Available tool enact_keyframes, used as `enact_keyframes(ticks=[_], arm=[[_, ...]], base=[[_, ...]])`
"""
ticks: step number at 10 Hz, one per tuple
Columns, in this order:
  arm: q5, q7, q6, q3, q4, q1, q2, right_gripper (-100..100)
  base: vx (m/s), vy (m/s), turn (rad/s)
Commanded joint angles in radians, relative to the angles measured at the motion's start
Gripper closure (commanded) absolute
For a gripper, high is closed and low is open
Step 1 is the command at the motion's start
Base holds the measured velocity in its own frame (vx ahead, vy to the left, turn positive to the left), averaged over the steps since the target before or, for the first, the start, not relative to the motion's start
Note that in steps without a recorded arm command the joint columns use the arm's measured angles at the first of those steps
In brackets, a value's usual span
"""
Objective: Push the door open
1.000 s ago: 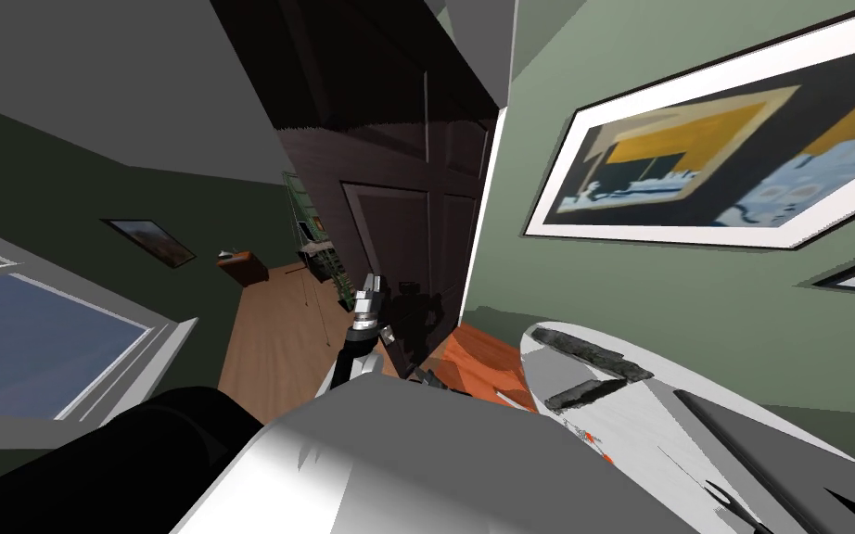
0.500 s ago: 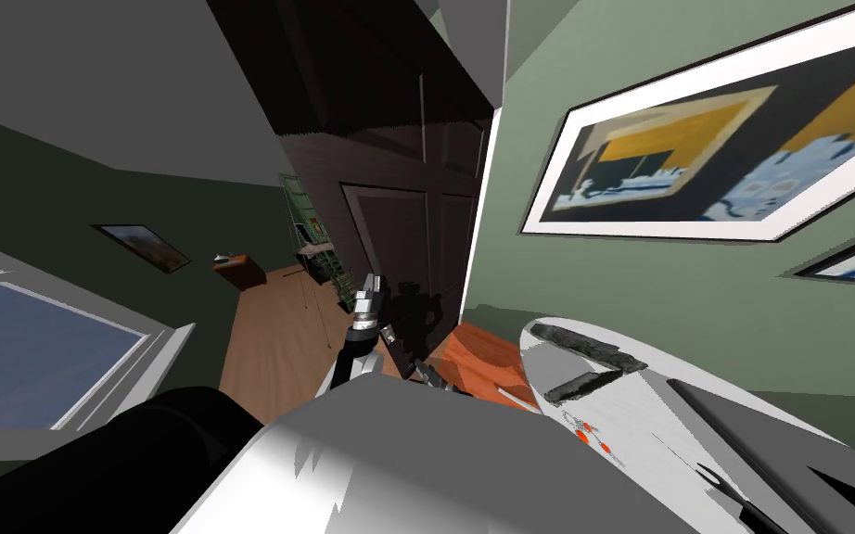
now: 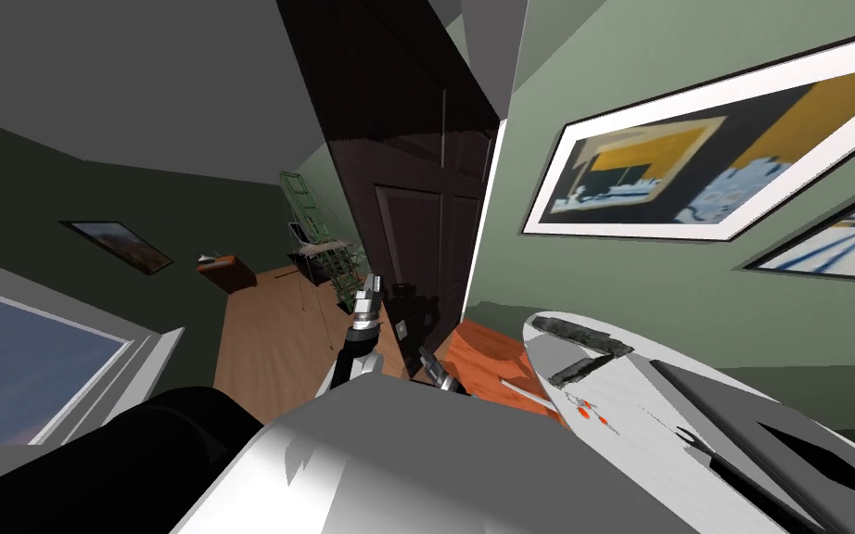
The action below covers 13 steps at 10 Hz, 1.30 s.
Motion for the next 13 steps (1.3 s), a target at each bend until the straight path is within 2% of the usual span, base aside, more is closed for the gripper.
enact_keyframes(ticks=[1, 2, 3, 10, 11, 12, 13], arm=[[-0.007, 0.008, 0.014, -0.028, 0.009, -0.006, 0.015, -100], [-0.013, 0.016, 0.021, -0.048, 0.017, -0.006, 0.026, -100], [-0.009, 0.008, 0.023, -0.035, -0.003, -0.002, 0.012, -100], [-0.01, 0.027, 0.022, -0.061, 0.032, -0.011, 0.042, -100], [-0.01, 0.025, 0.022, -0.059, 0.029, -0.011, 0.039, -100], [-0.01, 0.025, 0.022, -0.059, 0.029, -0.011, 0.039, 100], [-0.01, 0.025, 0.022, -0.059, 0.029, -0.011, 0.039, 100]], base=[[-0.069, 0.132, -0.059], [-0.074, 0.123, -0.058], [-0.037, 0.057, -0.019], [0.13, 0.159, 0.038], [0.068, 0.073, -0.014], [-0.007, -0.008, 0.009], [-0.026, -0.03, 0.006]])
